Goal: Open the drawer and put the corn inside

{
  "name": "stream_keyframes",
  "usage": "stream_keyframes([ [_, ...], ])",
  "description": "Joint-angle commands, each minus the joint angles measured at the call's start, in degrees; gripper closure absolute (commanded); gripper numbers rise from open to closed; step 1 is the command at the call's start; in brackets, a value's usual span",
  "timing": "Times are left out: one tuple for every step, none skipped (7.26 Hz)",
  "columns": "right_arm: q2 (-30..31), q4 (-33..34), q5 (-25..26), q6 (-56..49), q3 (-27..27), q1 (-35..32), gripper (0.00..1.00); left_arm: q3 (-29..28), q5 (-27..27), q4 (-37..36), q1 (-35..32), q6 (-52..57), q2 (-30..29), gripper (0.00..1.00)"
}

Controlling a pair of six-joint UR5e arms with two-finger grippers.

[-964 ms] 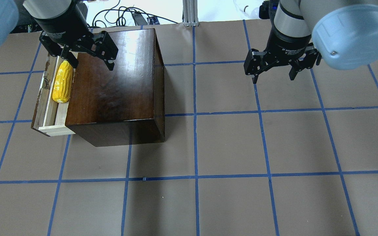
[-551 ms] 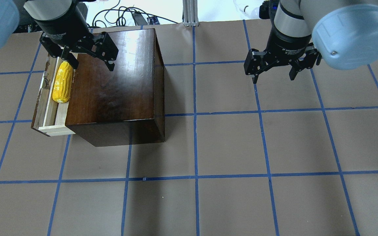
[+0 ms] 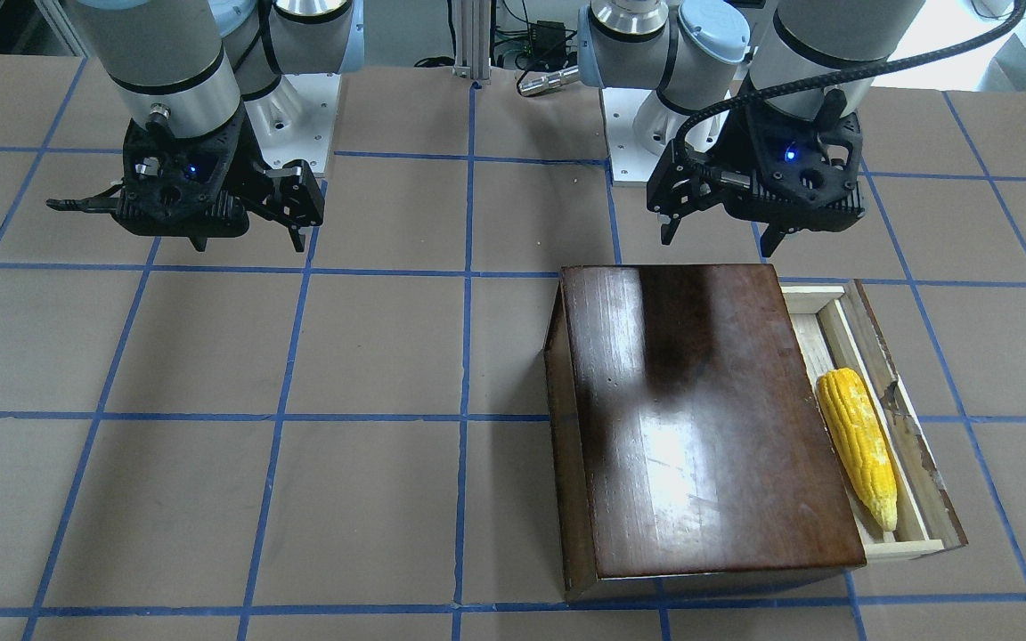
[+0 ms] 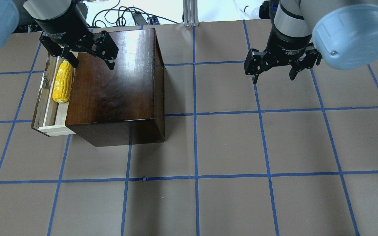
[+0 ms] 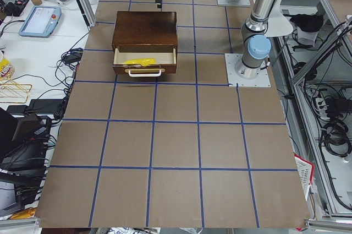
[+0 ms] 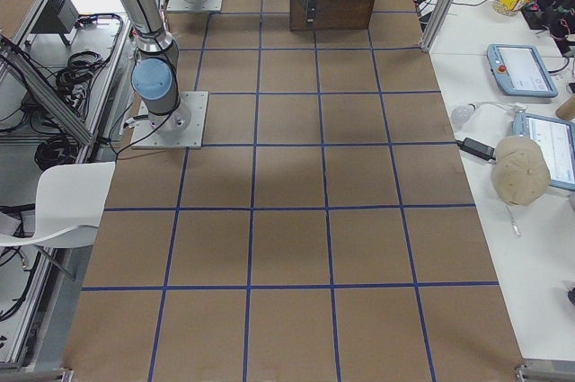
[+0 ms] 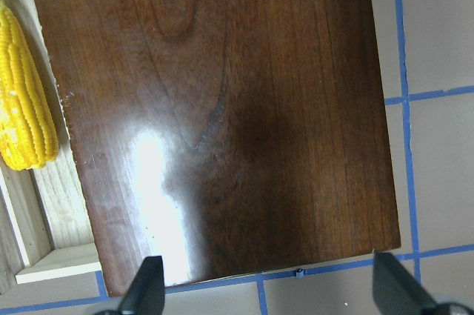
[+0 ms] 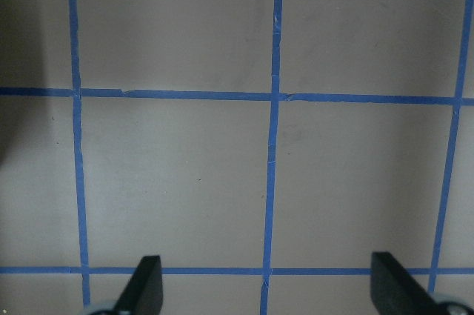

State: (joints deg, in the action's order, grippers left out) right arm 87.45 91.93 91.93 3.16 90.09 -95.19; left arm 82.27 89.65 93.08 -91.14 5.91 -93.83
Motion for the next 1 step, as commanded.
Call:
stream_keyframes([
  [0.0,0.0,0.0,0.0,0.0,0.0,0.0,0.0,0.0,0.0,0.0,0.1,0.1,0.0],
])
